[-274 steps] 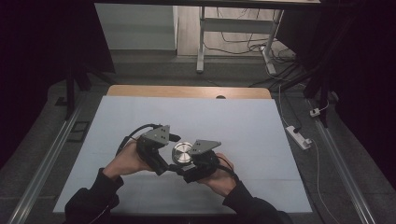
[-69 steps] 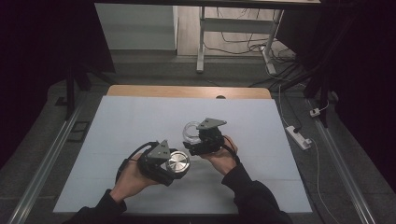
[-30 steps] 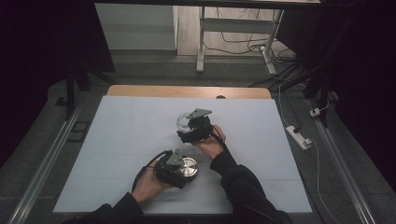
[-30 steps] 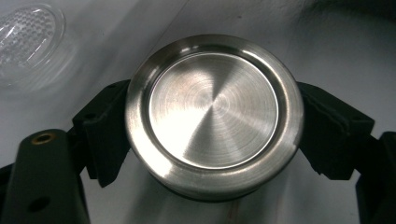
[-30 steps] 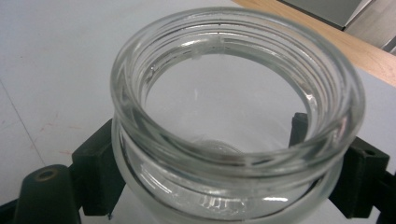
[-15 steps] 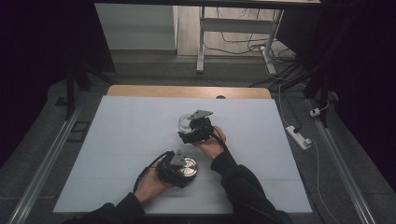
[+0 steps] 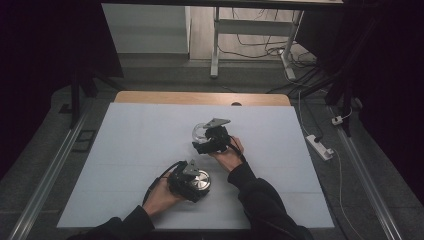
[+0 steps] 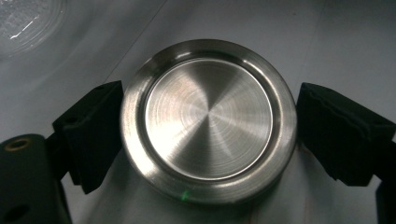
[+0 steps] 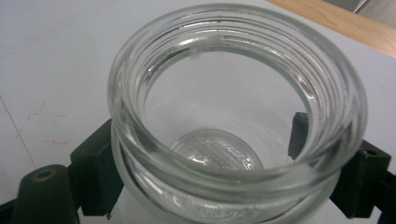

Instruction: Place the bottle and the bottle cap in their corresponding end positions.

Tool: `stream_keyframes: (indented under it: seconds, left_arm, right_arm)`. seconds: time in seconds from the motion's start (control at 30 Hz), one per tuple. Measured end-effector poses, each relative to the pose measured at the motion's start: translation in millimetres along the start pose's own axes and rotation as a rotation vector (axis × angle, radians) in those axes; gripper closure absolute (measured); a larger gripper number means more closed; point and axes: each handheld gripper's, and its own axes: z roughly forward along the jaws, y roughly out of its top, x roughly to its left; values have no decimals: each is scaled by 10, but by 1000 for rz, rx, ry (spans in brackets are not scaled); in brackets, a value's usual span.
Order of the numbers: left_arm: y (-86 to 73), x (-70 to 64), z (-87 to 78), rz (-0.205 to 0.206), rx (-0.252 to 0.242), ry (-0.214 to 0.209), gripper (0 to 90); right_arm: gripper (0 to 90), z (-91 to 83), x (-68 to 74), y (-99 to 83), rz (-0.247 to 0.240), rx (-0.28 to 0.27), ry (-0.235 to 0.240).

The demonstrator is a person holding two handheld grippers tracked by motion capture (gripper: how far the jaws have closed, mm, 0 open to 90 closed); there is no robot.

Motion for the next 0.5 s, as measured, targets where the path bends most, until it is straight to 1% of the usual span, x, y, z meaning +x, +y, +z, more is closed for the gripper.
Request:
stream_keyframes:
  seconds: [0.1, 0.2, 0.23, 0.3, 0.4, 0.43, 0.5]
  left_arm:
    - [-1, 5, -1, -3, 2, -4, 56]
    - [-4, 10, -12, -11, -11, -13, 34]
    - [-10, 20, -25, -24, -28, -17, 28]
    - [-17, 28, -36, -42, -45, -32, 17]
    - [-23, 42, -63, -42, -48, -35, 2]
    - [-27, 42, -75, -52, -62, -37, 2]
    - [-30, 53, -110, -58, -70, -45, 0]
  right_arm:
    - [139, -9, -7, 4, 13, -3, 9]
    - [112, -35, -22, 18, 24, -12, 24]
    - [106, -50, -19, 25, 26, -19, 25]
    - [78, -74, -10, 44, 23, -21, 27]
    - [60, -92, 1, 58, 23, -17, 27]
    - [45, -97, 2, 62, 22, -17, 34]
    - [24, -111, 15, 65, 8, -8, 34]
